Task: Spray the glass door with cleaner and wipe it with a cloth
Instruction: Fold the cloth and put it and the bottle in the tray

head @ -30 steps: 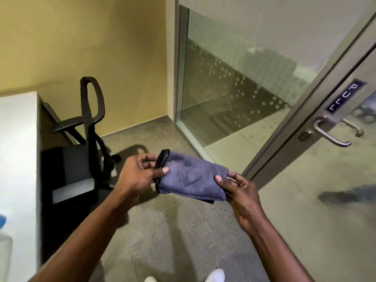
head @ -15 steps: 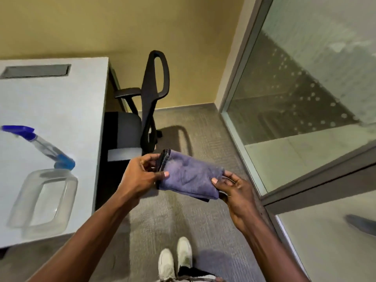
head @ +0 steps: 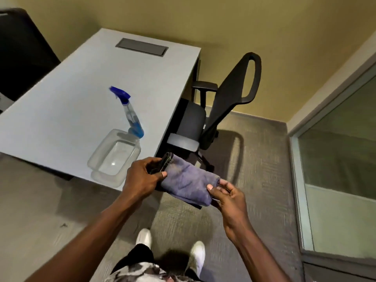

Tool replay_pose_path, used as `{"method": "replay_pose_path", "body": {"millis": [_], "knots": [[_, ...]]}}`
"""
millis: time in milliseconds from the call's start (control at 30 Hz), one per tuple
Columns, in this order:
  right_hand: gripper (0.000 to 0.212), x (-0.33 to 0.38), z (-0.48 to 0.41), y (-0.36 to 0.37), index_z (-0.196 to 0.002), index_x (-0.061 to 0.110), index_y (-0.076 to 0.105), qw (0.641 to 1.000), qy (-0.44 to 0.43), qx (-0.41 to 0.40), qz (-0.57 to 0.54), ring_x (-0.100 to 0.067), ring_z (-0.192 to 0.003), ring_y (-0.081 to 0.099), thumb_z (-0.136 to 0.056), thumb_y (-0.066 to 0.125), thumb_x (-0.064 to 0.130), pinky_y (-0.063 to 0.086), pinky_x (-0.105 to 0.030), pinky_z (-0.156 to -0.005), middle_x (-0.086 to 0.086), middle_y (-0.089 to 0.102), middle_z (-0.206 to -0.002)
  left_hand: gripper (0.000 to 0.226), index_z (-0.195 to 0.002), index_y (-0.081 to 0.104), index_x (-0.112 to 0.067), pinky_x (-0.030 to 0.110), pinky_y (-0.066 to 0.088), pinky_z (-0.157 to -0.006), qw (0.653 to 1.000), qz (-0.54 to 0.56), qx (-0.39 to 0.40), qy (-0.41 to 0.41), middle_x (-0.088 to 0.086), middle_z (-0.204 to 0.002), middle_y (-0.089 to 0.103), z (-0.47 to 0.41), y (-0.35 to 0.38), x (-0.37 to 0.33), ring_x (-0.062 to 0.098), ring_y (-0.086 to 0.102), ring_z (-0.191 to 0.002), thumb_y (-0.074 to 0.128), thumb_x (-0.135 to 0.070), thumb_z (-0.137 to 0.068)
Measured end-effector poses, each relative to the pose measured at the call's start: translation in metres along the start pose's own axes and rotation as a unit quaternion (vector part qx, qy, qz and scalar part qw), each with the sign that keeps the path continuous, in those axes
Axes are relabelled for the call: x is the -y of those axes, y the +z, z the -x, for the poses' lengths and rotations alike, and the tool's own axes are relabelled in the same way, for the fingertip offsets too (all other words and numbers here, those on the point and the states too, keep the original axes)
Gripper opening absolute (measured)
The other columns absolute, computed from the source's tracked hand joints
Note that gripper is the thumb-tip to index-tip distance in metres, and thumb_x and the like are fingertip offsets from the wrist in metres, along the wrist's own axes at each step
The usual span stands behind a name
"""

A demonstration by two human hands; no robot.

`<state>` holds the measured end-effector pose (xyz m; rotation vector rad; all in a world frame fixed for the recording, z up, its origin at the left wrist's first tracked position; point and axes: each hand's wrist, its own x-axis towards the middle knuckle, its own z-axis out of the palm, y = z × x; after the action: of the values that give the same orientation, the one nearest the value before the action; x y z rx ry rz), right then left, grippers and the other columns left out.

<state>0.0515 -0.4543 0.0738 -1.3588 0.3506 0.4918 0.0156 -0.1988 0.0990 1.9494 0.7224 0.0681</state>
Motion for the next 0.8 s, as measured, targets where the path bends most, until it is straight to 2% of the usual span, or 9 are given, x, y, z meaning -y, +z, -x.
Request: {"method": "replay_pose_path", "body": {"millis": [100, 300, 433, 500, 600, 800], "knots": [[0.024, -0.010, -0.007, 0.043, -0.116, 0.010, 0.076, 1.000, 0.004, 0.014, 0.003, -0.024, -0.092, 0.082, -0.094, 0.078, 0.003, 0.065, -0.030, -0.073, -0.012, 0.085, -0.105, 0.041, -0.123, 0.085, -0.019, 0.042, 0.066, -0.101, 0.999, -0.010, -0.042, -0.004, 0.001, -0.110, 0.087, -0.012, -0.033, 0.021, 0.020, 0.082, -0.106, 0.097, -0.015, -0.084], [0.026, -0.034, -0.025, 0.152, -0.117, 0.010, 0.076, 1.000, 0.011, 0.014, 0.000, -0.023, -0.091, 0.081, -0.093, 0.077, -0.002, 0.066, -0.029, -0.072, -0.012, 0.085, -0.105, 0.041, -0.123, 0.084, -0.015, 0.050, 0.066, -0.104, 0.997, -0.008, -0.070, -0.031, 0.006, -0.112, 0.088, -0.062, -0.110, 0.069, 0.026, 0.082, -0.108, 0.097, -0.011, -0.084], [0.026, -0.052, -0.036, 0.228, -0.114, 0.010, 0.075, 1.000, 0.004, 0.000, 0.001, -0.025, -0.092, 0.081, -0.093, 0.076, -0.005, 0.067, -0.031, -0.077, -0.010, 0.085, -0.100, 0.039, -0.121, 0.085, -0.016, 0.032, 0.062, -0.092, 0.997, -0.018, -0.065, -0.025, 0.002, -0.107, 0.087, -0.108, -0.168, 0.096, 0.021, 0.082, -0.103, 0.097, -0.015, -0.084], [0.028, -0.060, -0.041, 0.262, -0.116, 0.011, 0.074, 1.000, -0.004, -0.018, 0.002, -0.022, -0.090, 0.081, -0.093, 0.076, -0.006, 0.068, -0.028, -0.074, -0.009, 0.085, -0.098, 0.038, -0.120, 0.084, -0.015, 0.025, 0.058, -0.085, 0.998, -0.029, -0.060, -0.018, -0.001, -0.104, 0.085, -0.129, -0.191, 0.107, 0.020, 0.081, -0.100, 0.097, -0.017, -0.085], [0.037, -0.069, -0.048, 0.300, -0.125, 0.015, 0.069, 0.999, -0.018, -0.045, 0.015, -0.018, -0.091, 0.083, -0.093, 0.078, -0.002, 0.066, -0.025, -0.073, -0.009, 0.085, -0.102, 0.038, -0.120, 0.083, -0.011, 0.028, 0.057, -0.090, 0.997, -0.042, -0.058, -0.012, 0.005, -0.108, 0.086, -0.151, -0.209, 0.120, 0.021, 0.079, -0.098, 0.096, -0.015, -0.084], [0.050, -0.096, -0.066, 0.343, -0.137, 0.021, 0.064, 0.993, -0.032, -0.083, 0.082, -0.024, -0.095, 0.082, -0.092, 0.082, 0.007, 0.068, -0.046, -0.092, -0.007, 0.083, -0.101, 0.038, -0.121, 0.080, -0.008, 0.035, 0.060, -0.094, 0.997, -0.065, -0.035, 0.006, 0.012, -0.114, 0.086, -0.177, -0.216, 0.140, 0.026, 0.079, -0.104, 0.095, -0.011, -0.085]]}}
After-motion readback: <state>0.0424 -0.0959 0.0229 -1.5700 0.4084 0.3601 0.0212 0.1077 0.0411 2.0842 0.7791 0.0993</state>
